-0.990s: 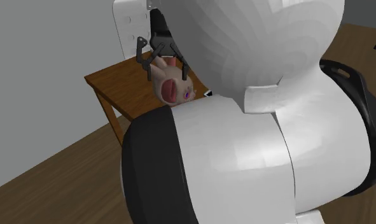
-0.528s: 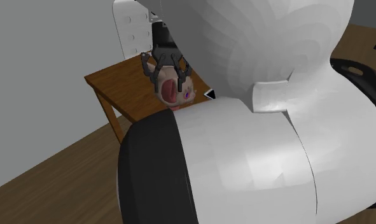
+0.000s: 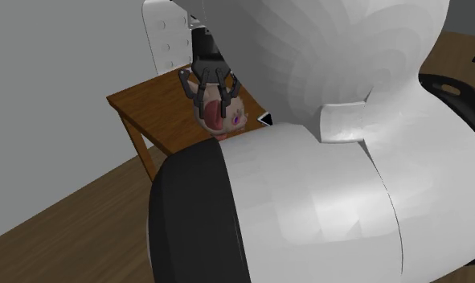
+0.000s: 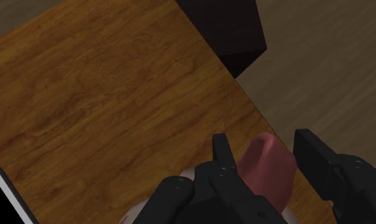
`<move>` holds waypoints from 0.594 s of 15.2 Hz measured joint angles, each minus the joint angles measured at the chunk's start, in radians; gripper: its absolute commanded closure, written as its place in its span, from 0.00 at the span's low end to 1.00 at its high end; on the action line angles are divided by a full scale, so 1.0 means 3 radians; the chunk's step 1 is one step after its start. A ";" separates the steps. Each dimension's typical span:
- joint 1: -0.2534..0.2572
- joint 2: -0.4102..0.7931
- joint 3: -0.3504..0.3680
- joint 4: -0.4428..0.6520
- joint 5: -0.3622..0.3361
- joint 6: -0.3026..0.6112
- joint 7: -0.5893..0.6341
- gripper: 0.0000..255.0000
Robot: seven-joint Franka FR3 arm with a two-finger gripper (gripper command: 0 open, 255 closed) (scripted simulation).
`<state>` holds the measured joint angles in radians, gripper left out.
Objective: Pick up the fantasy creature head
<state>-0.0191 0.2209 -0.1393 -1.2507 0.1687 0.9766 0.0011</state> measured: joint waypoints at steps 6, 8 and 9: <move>-0.0023 0.0123 -0.0003 0.0350 0.0034 -0.0230 0.0029 1.00; -0.0043 0.0211 -0.0007 0.0564 0.0054 -0.0357 0.0038 1.00; -0.0049 0.0241 -0.0006 0.0668 0.0069 -0.0431 0.0054 1.00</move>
<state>-0.0337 0.2931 -0.1412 -1.0503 0.1893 0.8473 0.0172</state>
